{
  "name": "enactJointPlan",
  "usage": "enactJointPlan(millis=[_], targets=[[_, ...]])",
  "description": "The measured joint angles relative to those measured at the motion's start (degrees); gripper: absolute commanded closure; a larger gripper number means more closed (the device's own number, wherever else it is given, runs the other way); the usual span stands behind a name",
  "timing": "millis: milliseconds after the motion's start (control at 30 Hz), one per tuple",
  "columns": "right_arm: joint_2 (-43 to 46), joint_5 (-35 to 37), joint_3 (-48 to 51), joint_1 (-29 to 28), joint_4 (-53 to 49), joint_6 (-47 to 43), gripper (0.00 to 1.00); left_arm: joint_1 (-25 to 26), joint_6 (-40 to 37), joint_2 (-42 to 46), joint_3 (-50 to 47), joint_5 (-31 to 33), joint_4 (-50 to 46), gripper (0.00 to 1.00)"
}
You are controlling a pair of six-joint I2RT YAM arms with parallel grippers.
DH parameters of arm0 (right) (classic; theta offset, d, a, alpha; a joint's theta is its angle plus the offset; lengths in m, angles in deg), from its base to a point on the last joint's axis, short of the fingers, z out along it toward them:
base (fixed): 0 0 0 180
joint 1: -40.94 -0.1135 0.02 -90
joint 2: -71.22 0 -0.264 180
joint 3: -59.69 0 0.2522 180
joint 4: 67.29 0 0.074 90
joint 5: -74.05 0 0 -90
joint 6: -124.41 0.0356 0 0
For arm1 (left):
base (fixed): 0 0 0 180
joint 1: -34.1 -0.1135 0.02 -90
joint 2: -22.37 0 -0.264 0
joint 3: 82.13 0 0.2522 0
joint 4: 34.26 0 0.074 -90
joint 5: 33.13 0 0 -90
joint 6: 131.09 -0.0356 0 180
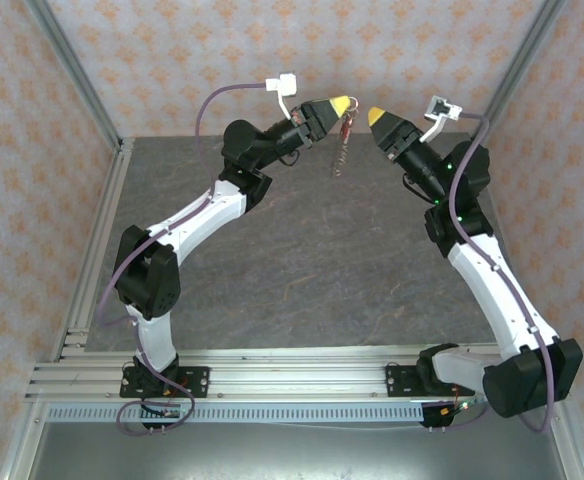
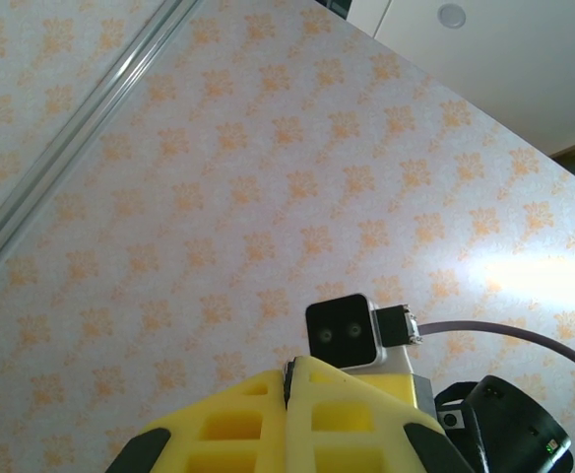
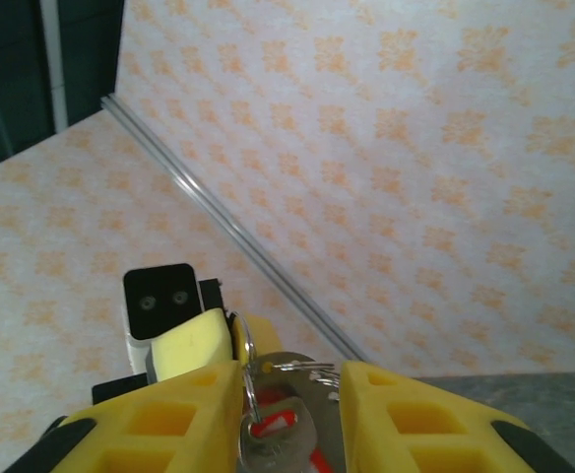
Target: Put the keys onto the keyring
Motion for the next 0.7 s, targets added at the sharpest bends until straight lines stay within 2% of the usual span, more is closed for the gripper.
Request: enactJointPlan(millis=[367, 700], targets=[[-5.66, -6.82, -0.66, 0.00, 9.51, 7.41, 0.73, -0.04, 0.37, 0.00, 0.00, 0.00, 0.42, 1.00], [-6.99, -8.70, -1.51, -1.14, 12.63, 9.51, 0.79, 0.00, 1.03, 0.00, 0.00, 0.00, 0.46, 1.00]])
